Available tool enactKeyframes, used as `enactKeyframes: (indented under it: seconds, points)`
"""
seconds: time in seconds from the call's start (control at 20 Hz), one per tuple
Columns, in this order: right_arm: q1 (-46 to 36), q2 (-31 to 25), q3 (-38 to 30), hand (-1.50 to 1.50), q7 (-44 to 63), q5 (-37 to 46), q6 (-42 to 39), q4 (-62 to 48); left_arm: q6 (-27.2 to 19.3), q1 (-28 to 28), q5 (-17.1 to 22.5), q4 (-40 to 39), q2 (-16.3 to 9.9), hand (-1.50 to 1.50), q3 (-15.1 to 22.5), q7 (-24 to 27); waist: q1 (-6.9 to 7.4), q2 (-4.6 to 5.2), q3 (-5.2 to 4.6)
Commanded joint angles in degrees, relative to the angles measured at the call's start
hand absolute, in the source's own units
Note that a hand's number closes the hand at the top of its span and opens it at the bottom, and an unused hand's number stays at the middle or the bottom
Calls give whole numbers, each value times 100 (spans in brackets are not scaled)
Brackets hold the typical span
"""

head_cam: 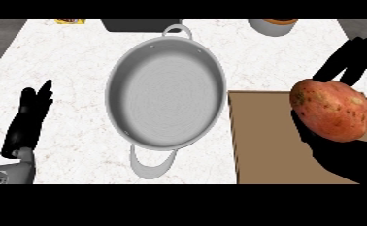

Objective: Pick the sweet potato from the tray and place it in the pot

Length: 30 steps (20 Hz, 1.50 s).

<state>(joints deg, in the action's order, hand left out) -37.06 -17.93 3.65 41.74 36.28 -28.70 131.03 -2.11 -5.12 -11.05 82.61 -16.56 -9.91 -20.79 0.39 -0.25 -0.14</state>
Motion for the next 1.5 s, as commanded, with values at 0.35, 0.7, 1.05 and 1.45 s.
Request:
enactKeyframes:
  seconds: [0.35, 0.7, 1.05, 1.45]
  points:
    - [-2106, 1249, 710, 150, 1103, 221, 86, -2343, -14, -271, -62, -130, 17, 0, -32, -14, 21, 33, 5]
    - [-2311, 1776, 1209, 150, 845, 421, 642, -3844, 117, -211, -40, 247, 17, 0, 38, -395, 59, 32, 10]
    - [-1823, 1790, 1660, -150, 753, -343, 1820, -4982, -14, -173, -184, 299, 219, 0, 191, -399, 87, 45, 12]
    - [-1527, 1792, 1872, -150, 161, -1253, 3924, -4959, 39, -384, -165, -64, 93, 0, 42, -198, 94, 48, 14]
